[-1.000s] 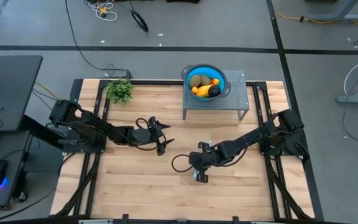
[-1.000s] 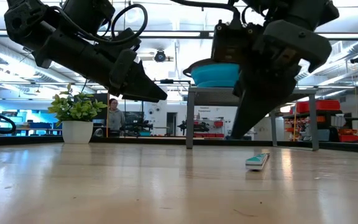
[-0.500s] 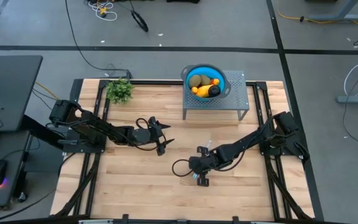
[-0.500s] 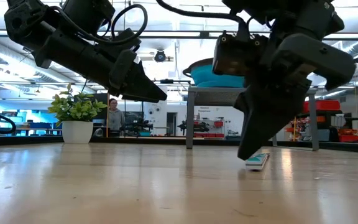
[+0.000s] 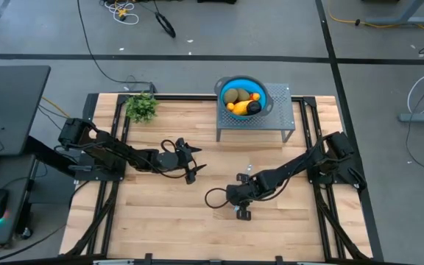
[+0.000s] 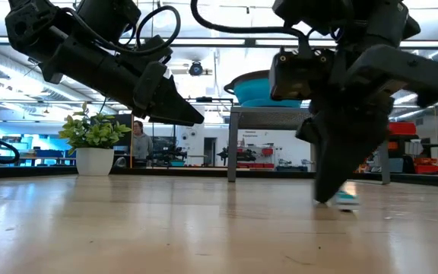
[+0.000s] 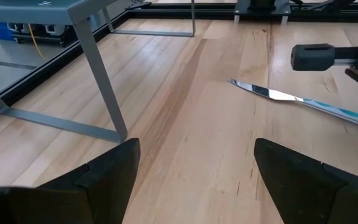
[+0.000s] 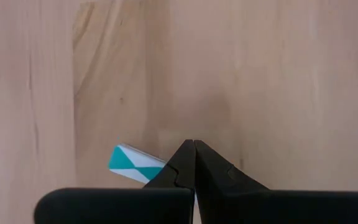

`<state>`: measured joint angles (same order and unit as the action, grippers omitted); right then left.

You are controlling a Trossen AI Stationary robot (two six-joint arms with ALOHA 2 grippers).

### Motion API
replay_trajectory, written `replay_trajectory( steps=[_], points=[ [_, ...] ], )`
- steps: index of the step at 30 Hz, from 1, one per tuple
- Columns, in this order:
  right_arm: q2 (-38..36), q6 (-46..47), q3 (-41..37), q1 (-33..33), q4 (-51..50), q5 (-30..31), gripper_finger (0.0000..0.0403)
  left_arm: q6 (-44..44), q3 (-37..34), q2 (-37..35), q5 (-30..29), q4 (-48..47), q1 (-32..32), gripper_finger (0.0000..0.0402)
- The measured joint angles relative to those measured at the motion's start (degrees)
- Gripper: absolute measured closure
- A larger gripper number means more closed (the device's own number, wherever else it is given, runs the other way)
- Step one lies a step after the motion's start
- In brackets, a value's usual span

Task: Pick & Place Fruit
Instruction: Put the white and blue knife on the shelf

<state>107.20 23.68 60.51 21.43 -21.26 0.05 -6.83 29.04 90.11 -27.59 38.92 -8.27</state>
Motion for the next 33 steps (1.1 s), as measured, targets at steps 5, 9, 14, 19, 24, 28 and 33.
replay_trajectory(
  steps=[5,9,14,19,24,28,33],
  points=[
    [-0.8,2.5,0.1,0.2,-4.7,-4.6,0.04,0.0,0.0,0.0,0.0,0.0,0.0,0.0077],
    [-2.2,2.7,-0.2,1.0,-7.9,-6.3,0.04,0.0,0.0,0.0,0.0,0.0,0.0,0.0077],
    [-3.3,3.2,-0.2,1.7,-11.9,-6.7,0.04,0.0,0.0,0.0,0.0,0.0,0.0,0.0077],
    [-3.4,5.3,-0.2,2.7,-17.2,-6.6,0.04,0.0,0.0,0.0,0.0,0.0,0.0,0.0077],
    [-3.8,7.0,-0.2,3.7,-21.7,-8.3,0.04,0.0,0.0,0.0,-0.2,0.0,0.0,0.0077],
    [-4.5,8.5,-0.1,4.3,-24.3,-8.0,0.04,0.0,0.0,0.0,-0.3,0.1,0.0,0.0077],
    [-7.1,10.4,0.6,4.5,-27.6,-7.1,0.04,0.0,0.0,0.0,-0.3,0.4,0.0,0.0077]
  ],
)
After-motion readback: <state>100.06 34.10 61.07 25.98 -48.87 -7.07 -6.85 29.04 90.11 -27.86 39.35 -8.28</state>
